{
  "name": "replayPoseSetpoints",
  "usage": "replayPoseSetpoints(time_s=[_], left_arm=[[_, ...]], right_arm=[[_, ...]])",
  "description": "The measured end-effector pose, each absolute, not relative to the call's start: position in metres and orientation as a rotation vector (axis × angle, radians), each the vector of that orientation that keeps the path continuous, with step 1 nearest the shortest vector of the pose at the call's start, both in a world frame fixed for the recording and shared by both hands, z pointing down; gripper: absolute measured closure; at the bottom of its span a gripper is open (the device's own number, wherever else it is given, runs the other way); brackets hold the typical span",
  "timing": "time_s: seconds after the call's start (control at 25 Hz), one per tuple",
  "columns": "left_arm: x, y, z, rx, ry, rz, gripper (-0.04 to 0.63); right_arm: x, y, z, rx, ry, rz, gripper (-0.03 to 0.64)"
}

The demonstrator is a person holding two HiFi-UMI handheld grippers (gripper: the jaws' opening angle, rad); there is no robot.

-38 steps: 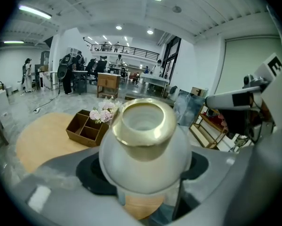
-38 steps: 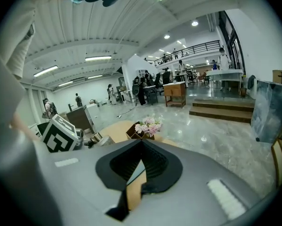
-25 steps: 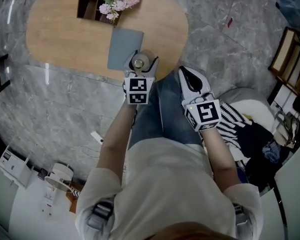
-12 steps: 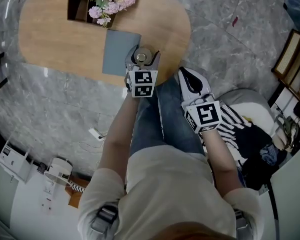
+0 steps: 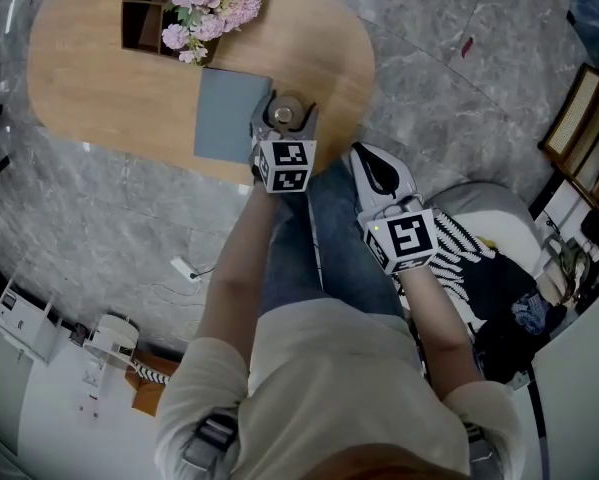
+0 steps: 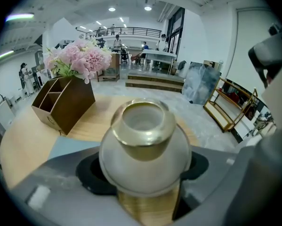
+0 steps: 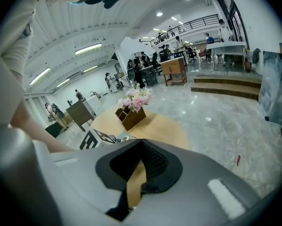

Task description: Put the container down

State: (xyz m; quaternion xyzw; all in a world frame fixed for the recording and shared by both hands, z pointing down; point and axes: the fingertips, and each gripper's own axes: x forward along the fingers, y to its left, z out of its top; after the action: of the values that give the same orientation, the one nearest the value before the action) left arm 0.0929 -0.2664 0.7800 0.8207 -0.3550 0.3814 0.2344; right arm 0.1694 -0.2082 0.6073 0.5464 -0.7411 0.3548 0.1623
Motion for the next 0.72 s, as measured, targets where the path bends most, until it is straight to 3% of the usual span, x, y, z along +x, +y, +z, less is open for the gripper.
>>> replayPoseSetpoints(time_s=[0.72], left_arm=[[0.099,-0.26,0.81,2.366,-0.893,1.22,0.245]], right_arm=[[0.179,-0.218,0.619,1.598,-2.083,1.053,0.617]])
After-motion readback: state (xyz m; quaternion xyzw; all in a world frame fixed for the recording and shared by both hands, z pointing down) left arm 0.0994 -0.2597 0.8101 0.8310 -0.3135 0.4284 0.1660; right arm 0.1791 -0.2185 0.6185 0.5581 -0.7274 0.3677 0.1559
